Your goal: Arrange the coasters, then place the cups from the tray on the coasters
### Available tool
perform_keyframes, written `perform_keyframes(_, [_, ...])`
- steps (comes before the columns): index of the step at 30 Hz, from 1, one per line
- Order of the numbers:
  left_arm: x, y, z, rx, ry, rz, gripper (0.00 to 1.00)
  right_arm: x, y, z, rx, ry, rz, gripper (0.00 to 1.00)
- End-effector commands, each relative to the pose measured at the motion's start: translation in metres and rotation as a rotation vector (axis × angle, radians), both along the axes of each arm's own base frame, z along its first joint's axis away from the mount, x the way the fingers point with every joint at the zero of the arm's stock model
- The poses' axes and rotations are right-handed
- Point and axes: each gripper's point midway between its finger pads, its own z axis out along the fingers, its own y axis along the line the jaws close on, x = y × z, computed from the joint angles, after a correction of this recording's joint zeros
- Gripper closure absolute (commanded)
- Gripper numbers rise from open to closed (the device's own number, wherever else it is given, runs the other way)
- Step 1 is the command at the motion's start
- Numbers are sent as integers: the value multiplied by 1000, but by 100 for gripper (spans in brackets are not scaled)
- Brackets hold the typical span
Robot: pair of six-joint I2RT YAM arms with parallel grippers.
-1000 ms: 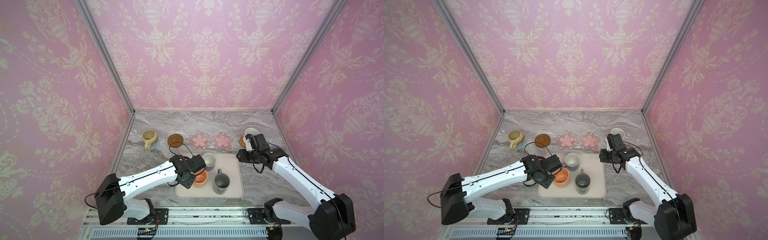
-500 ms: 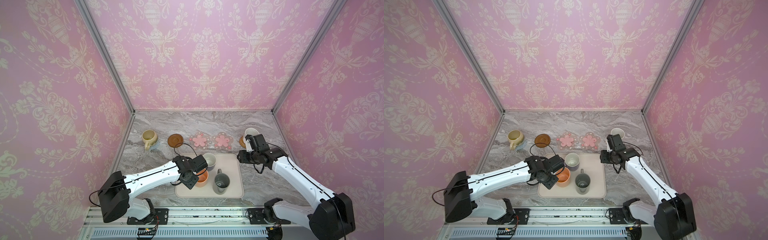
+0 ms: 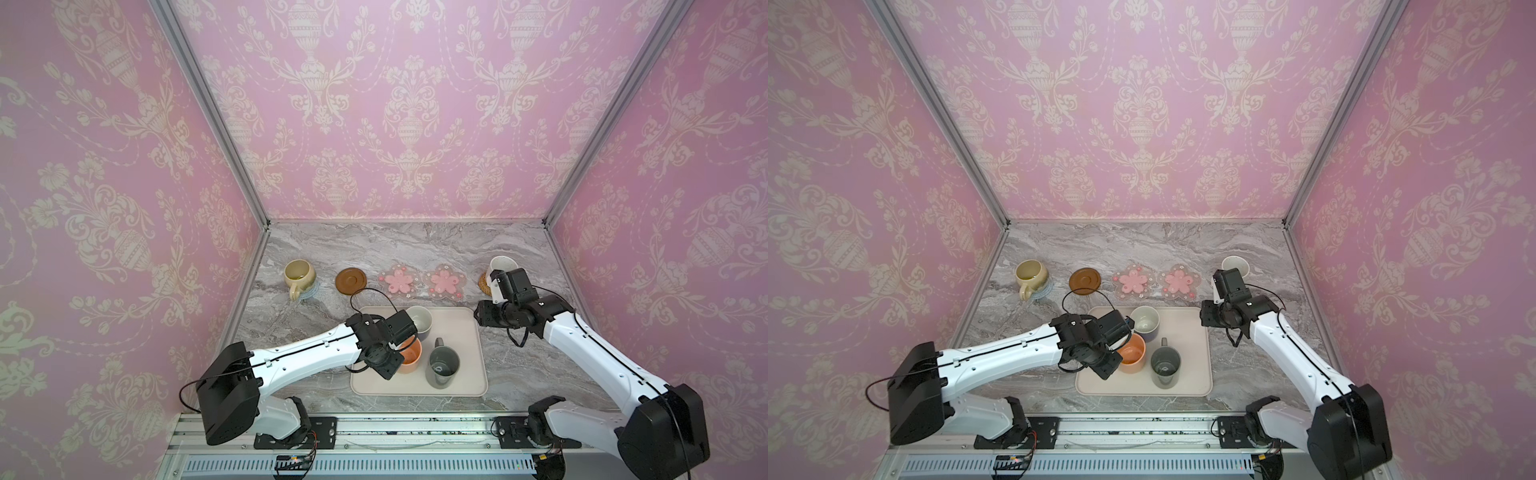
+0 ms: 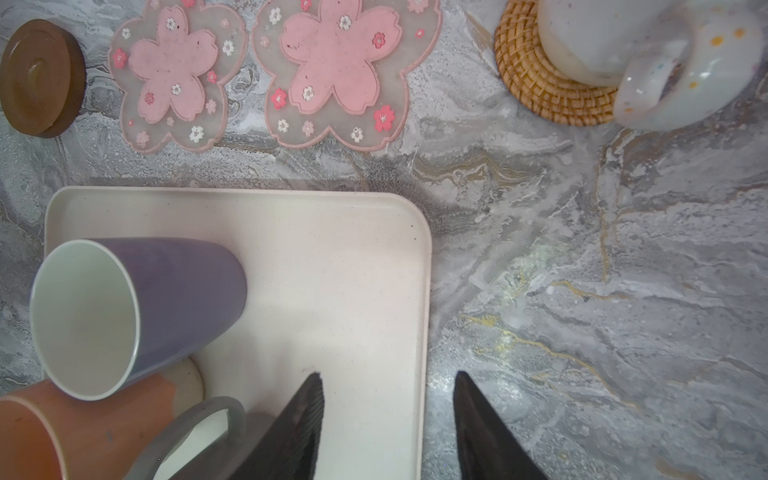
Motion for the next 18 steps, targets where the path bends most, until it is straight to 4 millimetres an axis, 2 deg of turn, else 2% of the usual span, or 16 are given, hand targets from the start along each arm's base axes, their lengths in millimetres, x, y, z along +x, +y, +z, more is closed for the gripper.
perform_keyframes(1, [-9, -8, -3, -28, 31, 7, 58, -6, -1, -8, -18, 22, 3, 47])
perform_keyframes(11, [-9, -18, -14, -40, 29, 48, 57, -5, 2, -7, 0, 22, 5, 47])
perform_keyframes(18, [1, -22, -16, -35, -3, 85, 63, -7, 0, -4, -10, 19, 5, 47])
